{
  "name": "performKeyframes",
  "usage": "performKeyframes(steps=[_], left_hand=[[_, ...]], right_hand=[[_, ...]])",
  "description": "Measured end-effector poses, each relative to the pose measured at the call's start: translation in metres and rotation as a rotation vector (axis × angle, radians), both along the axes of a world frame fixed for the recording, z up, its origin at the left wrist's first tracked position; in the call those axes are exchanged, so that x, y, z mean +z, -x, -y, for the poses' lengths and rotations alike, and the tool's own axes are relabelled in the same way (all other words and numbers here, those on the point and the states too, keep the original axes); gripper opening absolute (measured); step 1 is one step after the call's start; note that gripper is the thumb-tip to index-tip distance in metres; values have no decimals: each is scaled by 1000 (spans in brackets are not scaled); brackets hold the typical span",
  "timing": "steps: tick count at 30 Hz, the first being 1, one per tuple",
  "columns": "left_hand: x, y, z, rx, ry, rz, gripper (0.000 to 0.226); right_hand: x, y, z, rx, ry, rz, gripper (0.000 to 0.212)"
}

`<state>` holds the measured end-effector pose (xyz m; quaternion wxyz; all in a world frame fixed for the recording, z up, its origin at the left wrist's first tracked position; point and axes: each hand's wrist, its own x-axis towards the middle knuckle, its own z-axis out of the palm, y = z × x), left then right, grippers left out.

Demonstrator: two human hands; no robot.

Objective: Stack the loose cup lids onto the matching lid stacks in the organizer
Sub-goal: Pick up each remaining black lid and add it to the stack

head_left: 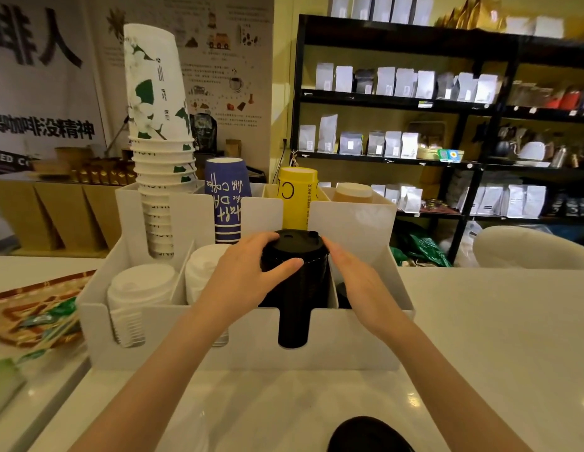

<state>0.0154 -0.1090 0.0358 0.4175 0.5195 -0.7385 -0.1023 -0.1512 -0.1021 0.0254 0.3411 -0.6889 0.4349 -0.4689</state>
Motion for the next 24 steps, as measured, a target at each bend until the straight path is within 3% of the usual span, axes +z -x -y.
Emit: performKeyframes(steps=[5, 9, 15, 18, 24], left_hand=[[-2, 3, -2, 18, 7, 28, 56], [-2, 4, -2, 22, 3, 15, 55], [-5, 10, -4, 54, -13, 89, 58], [-5, 19, -12, 97, 72, 189, 58], [-10, 41, -39, -42, 191, 310, 55]], right_hand=[[4, 8, -5, 13, 46, -129, 30], [-1, 16, -22, -107, 66, -244, 51], [-21, 39, -64, -183, 136, -386, 49], [-35, 50, -84, -208, 86, -418, 49], [-66, 64, -117, -276, -41, -441, 53]])
